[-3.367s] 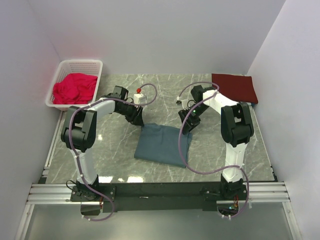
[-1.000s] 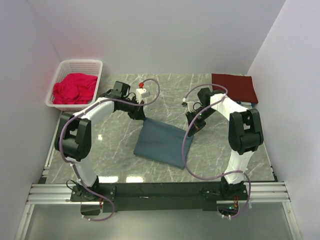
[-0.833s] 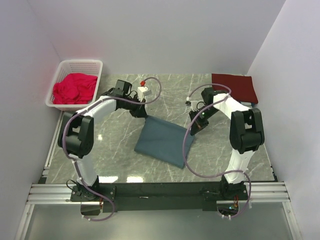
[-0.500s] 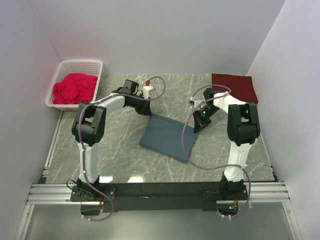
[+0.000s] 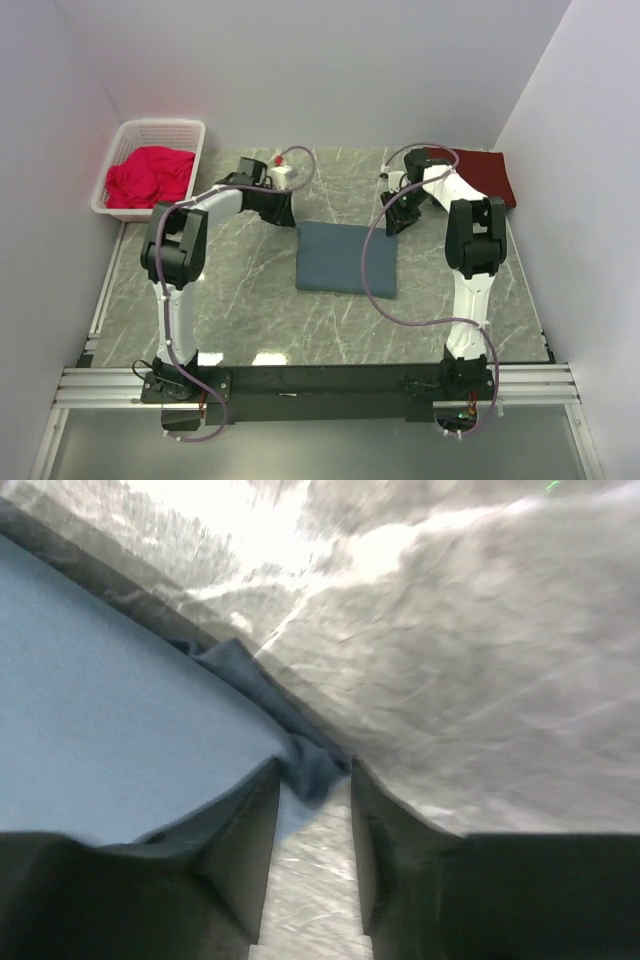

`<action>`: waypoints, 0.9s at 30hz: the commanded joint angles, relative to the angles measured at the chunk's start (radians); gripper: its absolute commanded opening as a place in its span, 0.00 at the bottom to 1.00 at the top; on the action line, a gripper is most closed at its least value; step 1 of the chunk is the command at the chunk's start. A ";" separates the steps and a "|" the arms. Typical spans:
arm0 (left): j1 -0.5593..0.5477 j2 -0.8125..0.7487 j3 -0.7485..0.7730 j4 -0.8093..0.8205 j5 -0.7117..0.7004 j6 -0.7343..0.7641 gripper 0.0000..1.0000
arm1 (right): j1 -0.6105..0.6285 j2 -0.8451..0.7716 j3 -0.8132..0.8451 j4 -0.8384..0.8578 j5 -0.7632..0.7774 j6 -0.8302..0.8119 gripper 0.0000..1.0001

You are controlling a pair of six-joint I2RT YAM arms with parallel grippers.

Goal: Fold and stack the t-shirts
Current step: Fold the tshirt

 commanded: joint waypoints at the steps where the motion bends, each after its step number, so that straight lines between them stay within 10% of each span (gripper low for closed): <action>1: 0.099 -0.127 -0.013 0.039 0.039 -0.090 0.38 | -0.018 -0.058 0.058 0.021 0.032 0.017 0.43; 6: 0.115 -0.302 -0.125 0.141 0.182 -0.211 0.68 | -0.045 -0.252 -0.004 0.080 -0.147 0.124 0.58; 9: 0.063 -0.371 -0.227 0.245 0.245 -0.335 0.68 | -0.041 -0.356 -0.112 0.133 -0.385 0.229 0.57; 17: -0.101 -0.234 -0.191 0.431 0.226 -0.634 0.14 | -0.015 -0.306 -0.405 0.532 -0.638 0.648 0.16; 20: -0.118 -0.117 -0.145 0.527 0.217 -0.746 0.11 | -0.007 -0.208 -0.374 0.580 -0.628 0.668 0.00; 27: -0.057 0.133 -0.088 0.555 0.180 -0.836 0.01 | -0.018 0.047 -0.252 0.569 -0.514 0.646 0.00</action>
